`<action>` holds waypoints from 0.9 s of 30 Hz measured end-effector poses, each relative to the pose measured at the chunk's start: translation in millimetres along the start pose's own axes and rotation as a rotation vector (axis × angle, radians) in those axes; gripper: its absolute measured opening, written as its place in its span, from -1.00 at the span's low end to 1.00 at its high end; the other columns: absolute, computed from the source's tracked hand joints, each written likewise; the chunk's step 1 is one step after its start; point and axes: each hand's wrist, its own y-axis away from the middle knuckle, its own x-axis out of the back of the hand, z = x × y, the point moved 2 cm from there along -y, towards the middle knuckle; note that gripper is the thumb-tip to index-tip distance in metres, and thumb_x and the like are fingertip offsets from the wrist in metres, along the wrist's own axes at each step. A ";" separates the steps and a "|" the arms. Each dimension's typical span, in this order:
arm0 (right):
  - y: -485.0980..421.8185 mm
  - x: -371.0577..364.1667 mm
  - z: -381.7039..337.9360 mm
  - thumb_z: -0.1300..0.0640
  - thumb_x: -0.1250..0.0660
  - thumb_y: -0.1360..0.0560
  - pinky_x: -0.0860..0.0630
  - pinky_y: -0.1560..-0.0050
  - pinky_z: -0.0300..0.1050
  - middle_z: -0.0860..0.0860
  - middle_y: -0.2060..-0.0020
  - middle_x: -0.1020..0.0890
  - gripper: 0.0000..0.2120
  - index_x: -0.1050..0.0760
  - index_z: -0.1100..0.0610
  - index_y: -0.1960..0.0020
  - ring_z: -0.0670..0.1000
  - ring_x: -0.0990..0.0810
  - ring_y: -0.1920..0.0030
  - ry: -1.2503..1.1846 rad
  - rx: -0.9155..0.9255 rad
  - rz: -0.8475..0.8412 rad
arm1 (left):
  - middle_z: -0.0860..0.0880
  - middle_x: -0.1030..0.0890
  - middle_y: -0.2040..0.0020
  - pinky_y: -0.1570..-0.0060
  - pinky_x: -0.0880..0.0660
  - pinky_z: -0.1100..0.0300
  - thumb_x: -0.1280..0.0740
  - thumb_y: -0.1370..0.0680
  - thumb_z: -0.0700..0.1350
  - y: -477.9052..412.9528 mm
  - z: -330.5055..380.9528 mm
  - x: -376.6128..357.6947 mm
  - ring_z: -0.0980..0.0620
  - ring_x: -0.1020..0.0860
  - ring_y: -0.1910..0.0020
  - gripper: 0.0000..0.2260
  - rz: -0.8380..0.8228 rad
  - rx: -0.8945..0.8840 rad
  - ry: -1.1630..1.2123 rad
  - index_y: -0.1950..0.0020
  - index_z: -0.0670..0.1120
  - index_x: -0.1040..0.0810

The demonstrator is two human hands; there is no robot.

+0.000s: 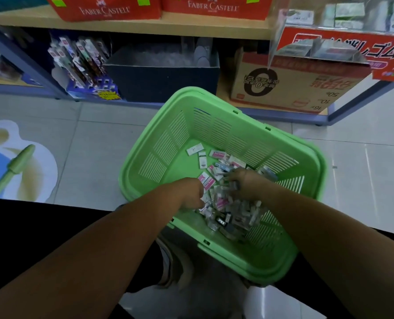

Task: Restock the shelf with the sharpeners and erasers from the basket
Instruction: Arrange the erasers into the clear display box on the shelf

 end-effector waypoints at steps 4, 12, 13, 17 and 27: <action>0.9 9.2 5.2 -0.07 -0.41 -0.62 -0.54 0.16 -0.15 0.10 -0.15 -0.61 -0.64 -0.50 0.02 -0.36 -0.03 -0.58 0.10 -0.380 -0.094 0.082 | -0.14 -0.57 -0.36 -0.33 -0.51 -0.01 -0.44 -0.60 -0.02 -14.5 0.0 14.2 -0.13 -0.55 -0.29 -0.57 0.055 -0.003 0.002 -0.43 -0.14 -0.53; 25.7 24.0 13.0 0.03 -0.45 -0.61 -0.55 0.41 -0.06 0.26 0.04 -0.70 -0.78 -0.49 0.05 -0.18 0.07 -0.59 0.39 -1.005 -0.133 0.160 | -0.19 -0.24 -0.52 -0.43 -0.41 -0.10 -0.62 -0.35 0.17 -66.2 5.2 13.7 -0.25 -0.32 -0.48 -0.02 0.234 0.043 0.010 -0.63 -0.01 -0.19; 28.7 25.2 12.5 0.03 -0.45 -0.61 -0.56 0.39 -0.03 0.26 0.07 -0.70 -0.80 -0.50 0.04 -0.16 0.10 -0.58 0.37 -1.040 -0.129 0.158 | -0.18 -0.22 -0.51 -0.42 -0.41 -0.12 -0.63 -0.34 0.17 -70.7 4.7 11.5 -0.25 -0.29 -0.47 -0.01 0.258 0.053 -0.003 -0.64 0.01 -0.18; 37.5 30.2 7.4 0.07 -0.40 -0.63 -0.48 0.50 -0.13 0.23 0.11 -0.71 -0.84 -0.49 0.09 -0.14 0.02 -0.61 0.41 -1.170 -0.090 0.146 | -0.17 -0.26 -0.44 -0.36 -0.45 -0.12 -0.66 -0.29 0.19 -84.1 -0.2 13.3 -0.25 -0.32 -0.41 0.00 0.333 0.084 -0.011 -0.61 0.13 -0.21; 31.4 31.4 4.3 0.15 -0.41 -0.63 -0.73 0.17 0.16 0.24 0.05 -0.73 -0.79 -0.48 0.16 -0.22 0.26 -0.76 0.21 -1.337 -0.116 0.187 | -0.11 -0.35 -0.24 -0.33 -0.51 0.06 -0.63 -0.27 0.27 -100.3 9.6 9.5 -0.11 -0.50 -0.20 -0.50 0.301 0.108 0.250 -0.11 0.19 -0.57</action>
